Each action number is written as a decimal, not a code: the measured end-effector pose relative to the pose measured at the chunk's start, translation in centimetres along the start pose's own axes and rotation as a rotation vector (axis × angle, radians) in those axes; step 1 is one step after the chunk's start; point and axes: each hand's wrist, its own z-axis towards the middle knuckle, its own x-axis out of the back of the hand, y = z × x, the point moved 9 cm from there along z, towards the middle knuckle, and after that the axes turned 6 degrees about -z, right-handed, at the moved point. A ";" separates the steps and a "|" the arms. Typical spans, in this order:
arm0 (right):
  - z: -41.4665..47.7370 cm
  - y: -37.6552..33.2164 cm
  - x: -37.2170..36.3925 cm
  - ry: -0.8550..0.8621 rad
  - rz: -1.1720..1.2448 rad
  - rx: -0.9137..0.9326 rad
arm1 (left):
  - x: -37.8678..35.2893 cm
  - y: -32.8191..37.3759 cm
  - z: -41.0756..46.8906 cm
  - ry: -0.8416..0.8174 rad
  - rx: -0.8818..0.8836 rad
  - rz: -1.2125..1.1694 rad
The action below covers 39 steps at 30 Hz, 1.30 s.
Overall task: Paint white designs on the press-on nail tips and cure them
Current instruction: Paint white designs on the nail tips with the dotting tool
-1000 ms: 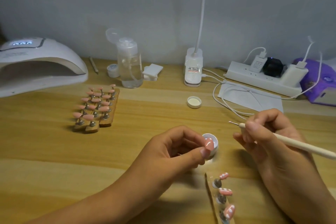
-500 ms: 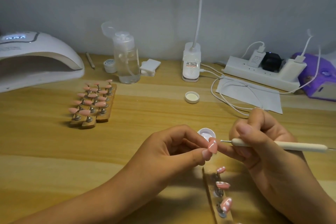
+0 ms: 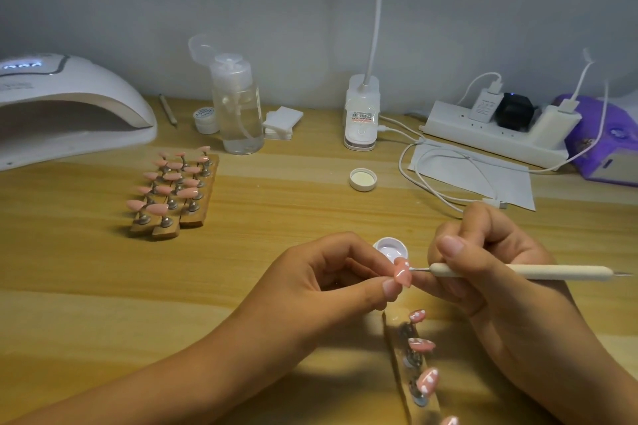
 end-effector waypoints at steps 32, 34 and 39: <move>0.5 -0.9 2.5 0.158 -0.321 0.135 | 1.1 0.3 0.3 0.078 -0.009 -0.088; 0.4 -1.4 2.1 0.160 -0.473 0.177 | 1.3 0.2 0.3 0.101 -0.011 -0.111; -0.1 -1.4 0.4 0.080 -0.766 0.272 | 1.6 0.1 0.2 0.123 -0.008 -0.118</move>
